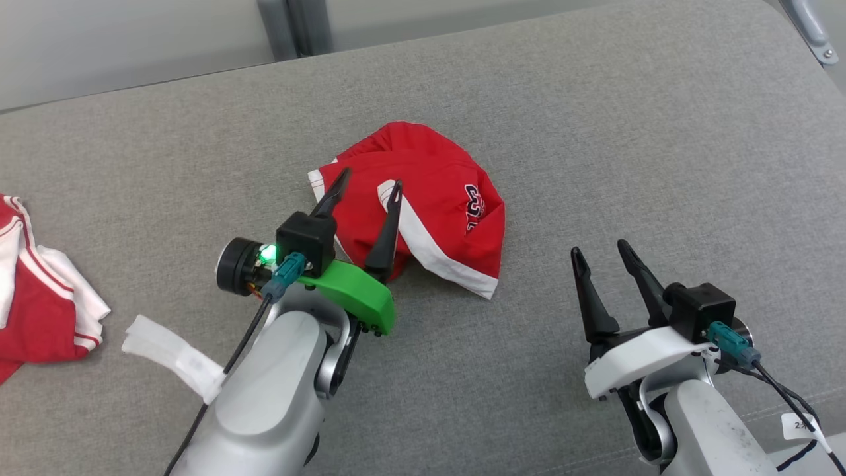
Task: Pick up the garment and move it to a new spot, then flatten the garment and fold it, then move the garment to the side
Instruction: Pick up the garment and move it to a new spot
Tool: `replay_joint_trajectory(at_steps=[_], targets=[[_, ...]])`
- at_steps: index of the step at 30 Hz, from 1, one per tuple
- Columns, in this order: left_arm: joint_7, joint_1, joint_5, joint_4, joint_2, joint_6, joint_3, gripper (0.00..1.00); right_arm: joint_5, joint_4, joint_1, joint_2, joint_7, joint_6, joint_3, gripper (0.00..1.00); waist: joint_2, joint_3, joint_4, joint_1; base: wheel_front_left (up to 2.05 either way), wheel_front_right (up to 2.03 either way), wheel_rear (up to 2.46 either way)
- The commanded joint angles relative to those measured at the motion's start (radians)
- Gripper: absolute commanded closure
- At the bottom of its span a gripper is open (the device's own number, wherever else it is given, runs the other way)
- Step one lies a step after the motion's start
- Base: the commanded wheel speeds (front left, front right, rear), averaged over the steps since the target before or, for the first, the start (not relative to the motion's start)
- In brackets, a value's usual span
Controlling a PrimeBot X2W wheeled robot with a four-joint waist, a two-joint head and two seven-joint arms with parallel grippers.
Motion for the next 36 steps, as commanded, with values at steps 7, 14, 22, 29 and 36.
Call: replay_joint_trajectory(at_steps=[7,14,22,29,36], targets=[[-0.001,0.117,0.062,-0.039,0.005,-0.001,0.134,0.00,-0.021,0.004,0.033,-0.001,0.000,-0.001,-0.020,0.00,-0.0001,-0.043,0.051,0.0000,0.00,0.00,0.00],[-0.001,0.219,0.114,-0.080,0.005,-0.019,0.252,0.00,-0.029,0.010,0.061,-0.001,0.000,-0.001,-0.029,0.00,-0.0001,-0.086,0.093,0.0000,0.00,0.00,0.00],[-0.001,0.346,0.180,-0.131,0.005,-0.025,0.373,0.00,-0.039,0.015,0.096,-0.001,0.000,-0.001,-0.032,0.00,-0.0001,-0.138,0.126,0.0000,0.00,0.00,0.00],[-0.001,0.487,0.165,-0.214,0.004,-0.016,0.475,0.00,-0.036,0.019,0.128,-0.001,0.000,-0.001,-0.031,0.00,-0.0001,-0.173,0.148,0.0000,0.00,0.00,0.00],[-0.001,0.579,0.144,-0.253,0.004,-0.009,0.482,0.00,-0.030,0.023,0.136,-0.001,0.000,-0.001,-0.026,0.00,-0.0001,-0.183,0.160,0.0000,0.00,0.00,0.00]])
